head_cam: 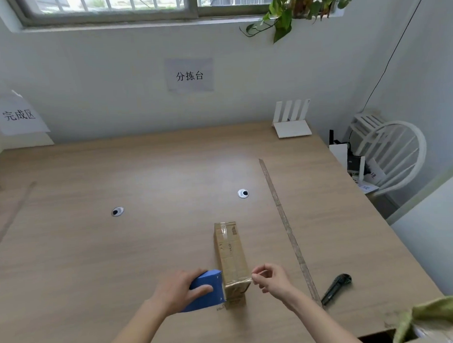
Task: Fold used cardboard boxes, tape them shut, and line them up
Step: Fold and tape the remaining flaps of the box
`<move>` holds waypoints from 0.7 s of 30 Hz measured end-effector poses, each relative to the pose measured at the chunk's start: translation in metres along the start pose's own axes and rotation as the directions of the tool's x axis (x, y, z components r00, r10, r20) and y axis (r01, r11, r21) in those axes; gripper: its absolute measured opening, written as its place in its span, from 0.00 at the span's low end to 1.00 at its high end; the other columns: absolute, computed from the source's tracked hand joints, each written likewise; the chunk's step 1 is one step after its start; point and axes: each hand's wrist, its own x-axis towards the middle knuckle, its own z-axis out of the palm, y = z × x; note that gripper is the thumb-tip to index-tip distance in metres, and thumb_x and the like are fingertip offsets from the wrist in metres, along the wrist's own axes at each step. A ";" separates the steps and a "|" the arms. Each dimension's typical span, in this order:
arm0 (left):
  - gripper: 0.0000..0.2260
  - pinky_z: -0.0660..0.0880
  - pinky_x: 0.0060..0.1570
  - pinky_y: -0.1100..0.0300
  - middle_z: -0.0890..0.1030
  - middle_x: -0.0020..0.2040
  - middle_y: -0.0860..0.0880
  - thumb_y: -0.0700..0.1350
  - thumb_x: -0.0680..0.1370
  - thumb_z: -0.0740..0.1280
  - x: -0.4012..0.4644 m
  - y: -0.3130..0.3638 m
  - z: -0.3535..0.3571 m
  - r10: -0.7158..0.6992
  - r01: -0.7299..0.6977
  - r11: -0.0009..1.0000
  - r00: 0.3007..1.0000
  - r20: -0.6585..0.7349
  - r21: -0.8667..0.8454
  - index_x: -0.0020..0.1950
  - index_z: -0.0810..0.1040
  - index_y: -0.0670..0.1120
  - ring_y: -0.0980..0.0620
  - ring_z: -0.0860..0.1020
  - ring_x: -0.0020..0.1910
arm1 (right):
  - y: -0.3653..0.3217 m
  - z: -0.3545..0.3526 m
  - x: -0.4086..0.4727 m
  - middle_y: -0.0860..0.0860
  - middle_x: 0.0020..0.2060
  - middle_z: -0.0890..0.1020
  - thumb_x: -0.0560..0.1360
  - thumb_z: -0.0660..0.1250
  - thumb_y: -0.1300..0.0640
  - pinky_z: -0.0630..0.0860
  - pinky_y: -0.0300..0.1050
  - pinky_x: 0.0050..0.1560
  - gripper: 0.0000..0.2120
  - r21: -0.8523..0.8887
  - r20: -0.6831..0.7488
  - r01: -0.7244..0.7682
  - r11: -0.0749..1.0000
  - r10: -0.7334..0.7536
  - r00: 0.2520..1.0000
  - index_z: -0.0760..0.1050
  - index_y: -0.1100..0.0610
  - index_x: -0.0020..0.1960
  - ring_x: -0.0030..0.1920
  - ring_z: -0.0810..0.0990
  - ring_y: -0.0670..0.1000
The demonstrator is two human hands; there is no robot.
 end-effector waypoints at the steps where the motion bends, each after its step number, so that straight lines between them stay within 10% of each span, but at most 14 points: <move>1: 0.21 0.75 0.45 0.63 0.81 0.53 0.63 0.70 0.77 0.57 0.000 0.000 0.002 -0.011 0.011 1.000 1.000 0.000 -0.010 0.66 0.72 0.63 0.61 0.78 0.46 | 0.003 0.001 0.002 0.50 0.33 0.83 0.76 0.73 0.63 0.76 0.41 0.35 0.01 -0.002 -0.008 0.001 1.000 -0.001 1.000 0.82 0.59 0.47 0.34 0.78 0.48; 21: 0.21 0.68 0.40 0.66 0.79 0.49 0.64 0.68 0.78 0.58 0.007 -0.005 0.027 -0.083 0.083 0.996 0.996 -0.014 -0.028 0.69 0.72 0.63 0.59 0.76 0.44 | 0.033 0.017 0.029 0.50 0.33 0.86 0.75 0.72 0.62 0.74 0.38 0.34 0.05 -0.067 -0.117 -0.033 0.997 0.025 0.993 0.83 0.53 0.43 0.30 0.78 0.41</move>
